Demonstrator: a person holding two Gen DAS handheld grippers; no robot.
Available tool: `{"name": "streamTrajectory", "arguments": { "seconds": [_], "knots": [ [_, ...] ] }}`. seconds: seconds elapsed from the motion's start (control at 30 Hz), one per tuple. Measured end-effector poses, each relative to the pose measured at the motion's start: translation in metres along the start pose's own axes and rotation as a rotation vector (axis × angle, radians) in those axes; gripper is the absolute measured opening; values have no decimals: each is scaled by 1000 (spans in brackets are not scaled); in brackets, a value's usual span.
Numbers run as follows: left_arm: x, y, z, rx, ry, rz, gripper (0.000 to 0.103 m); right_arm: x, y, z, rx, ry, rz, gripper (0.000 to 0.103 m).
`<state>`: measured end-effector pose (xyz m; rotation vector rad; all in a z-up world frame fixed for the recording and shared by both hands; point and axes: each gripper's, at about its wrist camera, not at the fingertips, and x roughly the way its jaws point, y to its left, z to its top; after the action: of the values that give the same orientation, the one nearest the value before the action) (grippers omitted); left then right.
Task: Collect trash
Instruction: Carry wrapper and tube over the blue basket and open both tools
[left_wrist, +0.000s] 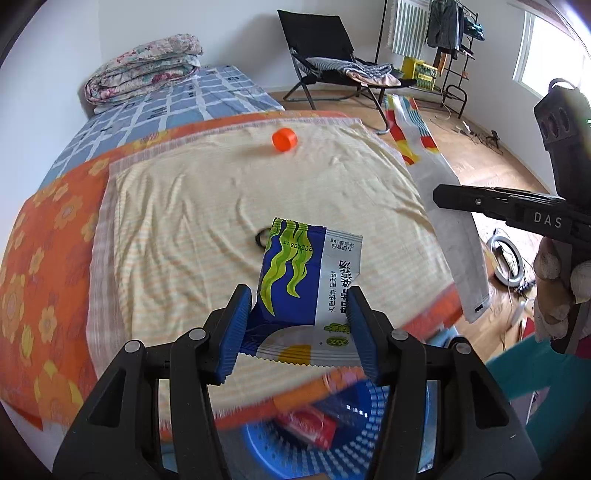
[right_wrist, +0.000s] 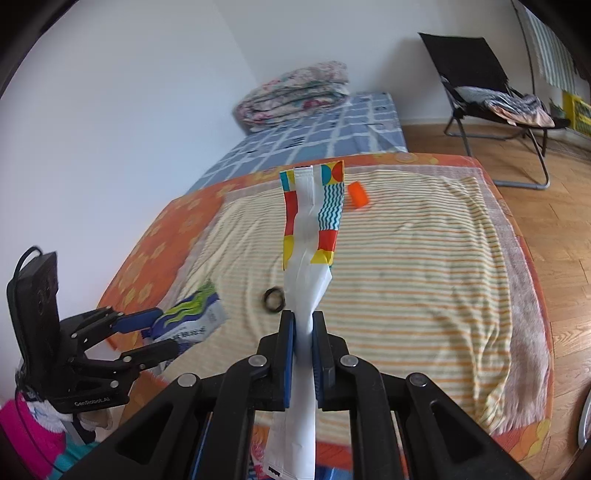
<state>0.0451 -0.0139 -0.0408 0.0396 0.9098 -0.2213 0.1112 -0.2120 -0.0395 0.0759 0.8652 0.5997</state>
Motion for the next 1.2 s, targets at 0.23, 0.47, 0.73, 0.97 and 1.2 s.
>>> {"name": "streamTrajectory", "arguments": {
  "seconds": [0.23, 0.47, 0.73, 0.97, 1.2],
  "knots": [
    [-10, -7, -42, 6, 49, 0, 54, 4, 28, -37, -49, 14, 11, 7],
    [-4, -12, -80, 21, 117, -7, 54, 15, 48, -69, -73, 52, 23, 7],
    [4, -21, -104, 44, 173, -22, 54, 33, 64, -100, -103, 80, 23, 7],
    [12, -28, -116, 82, 217, -36, 54, 44, 75, -120, -147, 97, 18, 7],
    [25, -30, -130, 87, 278, -34, 54, 49, 78, -129, -162, 112, 20, 7]
  ]
}}
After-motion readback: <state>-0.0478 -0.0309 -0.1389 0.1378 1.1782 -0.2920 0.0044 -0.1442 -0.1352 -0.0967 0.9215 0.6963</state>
